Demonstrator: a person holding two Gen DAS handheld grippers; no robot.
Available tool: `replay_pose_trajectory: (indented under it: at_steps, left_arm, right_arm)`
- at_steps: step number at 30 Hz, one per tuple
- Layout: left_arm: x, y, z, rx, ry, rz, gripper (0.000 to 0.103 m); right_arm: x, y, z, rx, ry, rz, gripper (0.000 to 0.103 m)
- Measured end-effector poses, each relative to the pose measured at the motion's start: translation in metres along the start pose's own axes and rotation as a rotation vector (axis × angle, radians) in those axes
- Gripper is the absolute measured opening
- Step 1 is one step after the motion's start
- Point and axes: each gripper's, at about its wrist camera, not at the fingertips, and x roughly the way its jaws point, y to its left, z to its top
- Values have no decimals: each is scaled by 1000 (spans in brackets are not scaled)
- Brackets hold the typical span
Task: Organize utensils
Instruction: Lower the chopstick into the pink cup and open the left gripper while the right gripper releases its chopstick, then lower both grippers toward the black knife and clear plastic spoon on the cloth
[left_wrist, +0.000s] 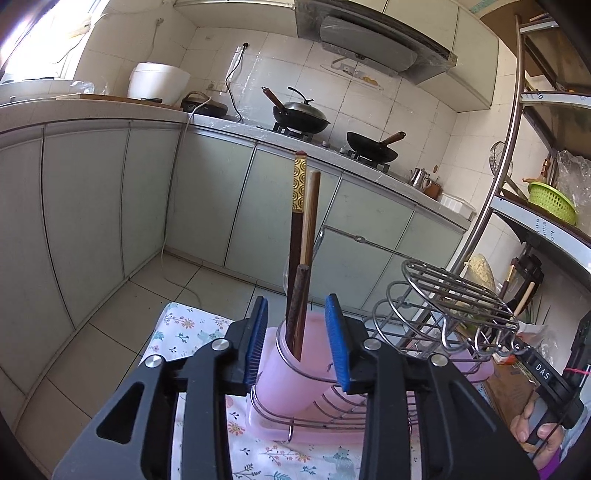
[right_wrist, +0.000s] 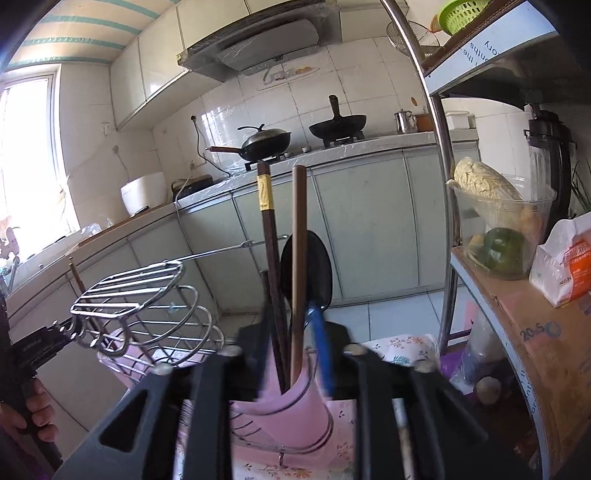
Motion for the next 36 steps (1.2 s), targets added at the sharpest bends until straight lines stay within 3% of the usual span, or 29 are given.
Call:
replay_pose_trajectory:
  at_steps: [13,22,28,36]
  left_arm:
    - [-19,1,-10,-15,16,-9,33]
    - [-22,-9,-45,10,108,-15,33]
    - [-23,-15,-66,33,165,-23,33]
    - [-21,-15,-86,46,241,-18,33]
  right_arm:
    - [-30,-3,-20,70,20,14,34]
    - [-42,2,-52,81,100,30,34]
    - [-36,11,-76,58,210,19,34]
    - [-35,19,-96,55,238,-14,34]
